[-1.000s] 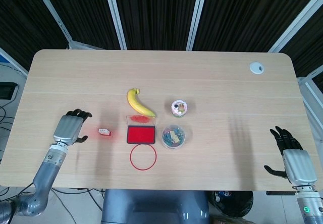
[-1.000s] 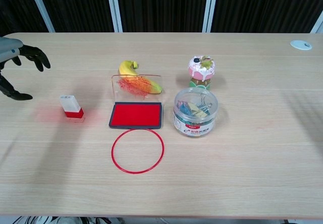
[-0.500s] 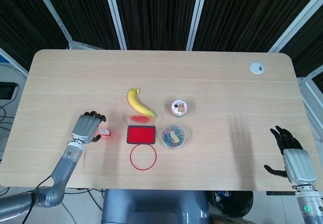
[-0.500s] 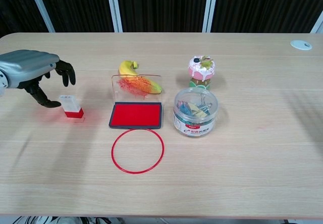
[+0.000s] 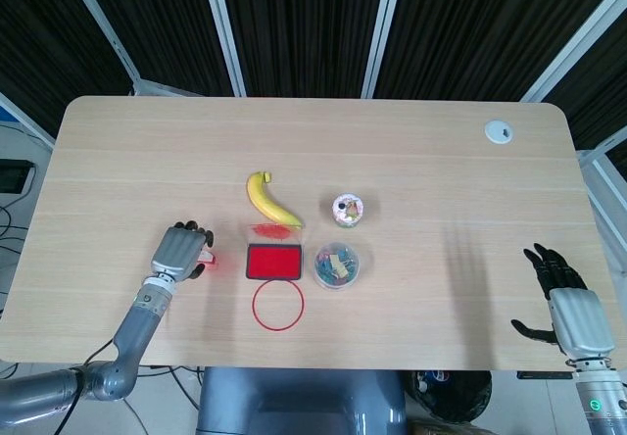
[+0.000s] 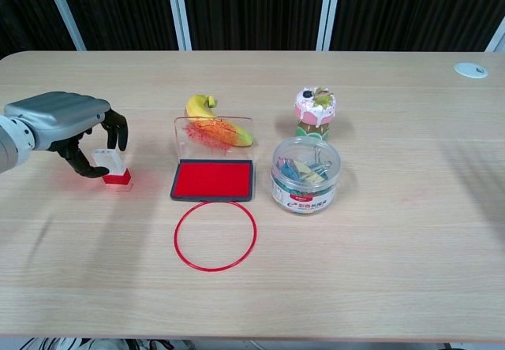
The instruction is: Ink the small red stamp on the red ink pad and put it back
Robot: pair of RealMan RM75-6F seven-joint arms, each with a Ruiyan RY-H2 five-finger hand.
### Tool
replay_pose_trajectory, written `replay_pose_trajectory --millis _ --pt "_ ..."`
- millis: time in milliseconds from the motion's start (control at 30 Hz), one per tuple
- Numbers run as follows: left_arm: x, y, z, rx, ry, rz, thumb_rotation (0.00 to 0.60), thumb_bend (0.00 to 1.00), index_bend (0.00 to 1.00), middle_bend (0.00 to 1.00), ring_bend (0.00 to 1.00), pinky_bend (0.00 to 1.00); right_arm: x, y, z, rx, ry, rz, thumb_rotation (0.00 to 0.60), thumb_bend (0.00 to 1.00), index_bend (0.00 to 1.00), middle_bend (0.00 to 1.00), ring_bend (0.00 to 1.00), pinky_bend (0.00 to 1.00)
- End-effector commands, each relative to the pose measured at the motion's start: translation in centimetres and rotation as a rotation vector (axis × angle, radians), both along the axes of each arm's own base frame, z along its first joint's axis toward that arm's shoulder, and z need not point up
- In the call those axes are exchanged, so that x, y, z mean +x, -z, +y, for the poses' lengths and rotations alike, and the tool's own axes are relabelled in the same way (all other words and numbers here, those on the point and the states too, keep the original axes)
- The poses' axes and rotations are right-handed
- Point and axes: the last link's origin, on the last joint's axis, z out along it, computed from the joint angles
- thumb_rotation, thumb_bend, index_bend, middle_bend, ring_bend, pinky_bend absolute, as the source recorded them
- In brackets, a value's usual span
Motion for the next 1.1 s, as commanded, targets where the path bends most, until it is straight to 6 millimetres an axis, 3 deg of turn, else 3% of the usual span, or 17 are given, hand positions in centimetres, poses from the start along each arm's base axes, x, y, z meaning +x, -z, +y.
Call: replay_pose_trajectory --millis 33,367,933,1100 --pt "-0.08 0.07 -0.01 -0.002 -0.002 0.002 0.600 0.27 0.43 0.42 0.22 0.31 0.03 0.02 0.01 0.000 0.000 -0.001 0.600 0.10 0.00 0.00 0.00 0.18" --pt "-0.36 0.23 -0.07 -0.008 -0.002 0.013 0.600 0.34 0.46 0.45 0.23 0.31 0.08 0.03 0.02 0.000 0.003 -0.005 0.600 0.11 0.00 0.00 0.00 0.18" --pt "-0.43 0.49 -0.06 -0.015 -0.001 0.020 0.600 0.36 0.48 0.47 0.24 0.31 0.07 0.03 0.07 0.000 0.005 -0.007 0.600 0.11 0.00 0.00 0.00 0.18" --pt "-0.35 0.56 -0.08 -0.013 0.006 0.019 0.600 0.42 0.52 0.51 0.30 0.39 0.04 0.03 0.07 0.001 0.006 -0.009 0.600 0.11 0.00 0.00 0.00 0.18"
